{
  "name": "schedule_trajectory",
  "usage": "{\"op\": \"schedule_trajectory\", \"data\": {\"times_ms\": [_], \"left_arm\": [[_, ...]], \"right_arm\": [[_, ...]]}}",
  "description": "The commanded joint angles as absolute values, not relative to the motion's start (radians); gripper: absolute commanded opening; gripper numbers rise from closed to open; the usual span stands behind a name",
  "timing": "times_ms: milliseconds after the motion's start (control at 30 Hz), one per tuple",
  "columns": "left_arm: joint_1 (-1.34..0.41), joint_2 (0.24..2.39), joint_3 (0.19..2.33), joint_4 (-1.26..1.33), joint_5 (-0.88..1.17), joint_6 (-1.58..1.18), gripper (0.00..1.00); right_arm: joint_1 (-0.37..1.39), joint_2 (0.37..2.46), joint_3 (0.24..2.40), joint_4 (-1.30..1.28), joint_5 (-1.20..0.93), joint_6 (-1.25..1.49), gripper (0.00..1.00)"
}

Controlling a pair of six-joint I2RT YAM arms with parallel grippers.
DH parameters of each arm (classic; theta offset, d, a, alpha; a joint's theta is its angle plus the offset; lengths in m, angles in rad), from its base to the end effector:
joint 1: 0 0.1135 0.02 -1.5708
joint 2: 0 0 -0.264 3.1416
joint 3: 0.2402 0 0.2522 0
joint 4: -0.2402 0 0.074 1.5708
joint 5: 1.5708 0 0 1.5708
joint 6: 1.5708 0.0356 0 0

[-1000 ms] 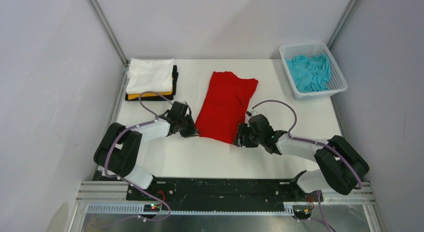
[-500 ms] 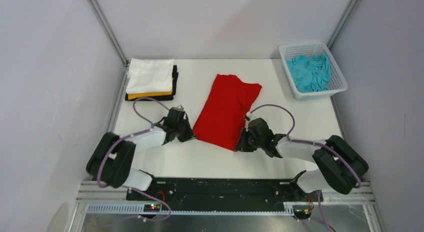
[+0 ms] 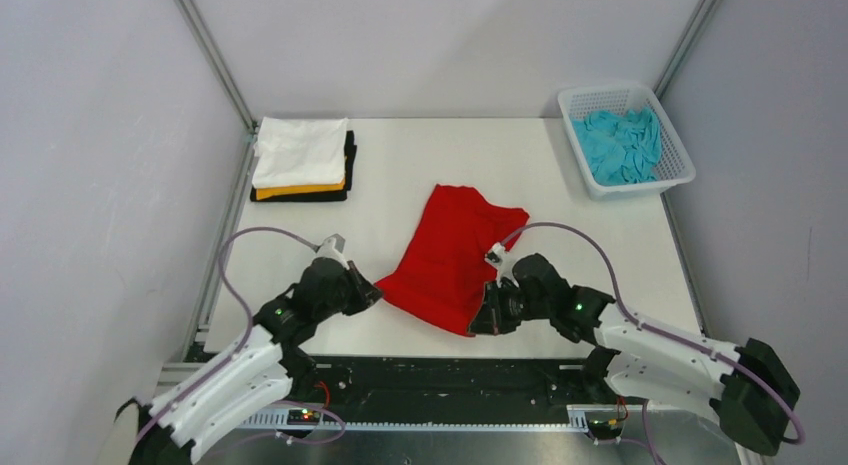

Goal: Fold and stack the t-shirts
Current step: Fold the long partially folded tshirt into a neat square

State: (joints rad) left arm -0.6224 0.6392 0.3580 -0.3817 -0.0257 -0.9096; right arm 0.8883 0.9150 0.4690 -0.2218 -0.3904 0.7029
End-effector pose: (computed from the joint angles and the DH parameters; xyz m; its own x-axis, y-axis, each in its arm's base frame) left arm 0.1196 -0.0847 0.1932 -0.7540 -0.4300 -0.4965 -0.0469 0.7892 -0.6124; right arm 0.1092 0.1559 0.2050 -0.8837 -0.1395 -0.4467 -0.4388 0.5788 0.6874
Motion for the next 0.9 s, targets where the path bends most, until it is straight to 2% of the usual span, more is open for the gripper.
{"op": "schedule_trajectory", "data": {"times_ms": [0,167,433,633,867], "left_arm": [[-0.633,0.515,0.437,-0.489,-0.109,-0.912,0.0],[-0.635,0.566,0.545,-0.482,-0.134,-0.851,0.0],[-0.634,0.854,0.776,-0.362,-0.137,-0.756,0.0],[-0.634,1.117,0.976,-0.332,-0.151,-0.684,0.0],[-0.559,1.431,1.214,-0.332,-0.074,-0.635,0.0]], "right_arm": [[0.914,0.845,0.501,-0.342,-0.515,0.744,0.0],[0.829,0.794,0.521,-0.419,-0.55,0.739,0.0],[0.492,0.745,0.556,-0.53,-0.661,0.663,0.0],[0.294,0.816,0.567,-0.501,-0.733,0.648,0.0],[0.203,0.971,0.599,-0.343,-0.684,0.685,0.0]]}}
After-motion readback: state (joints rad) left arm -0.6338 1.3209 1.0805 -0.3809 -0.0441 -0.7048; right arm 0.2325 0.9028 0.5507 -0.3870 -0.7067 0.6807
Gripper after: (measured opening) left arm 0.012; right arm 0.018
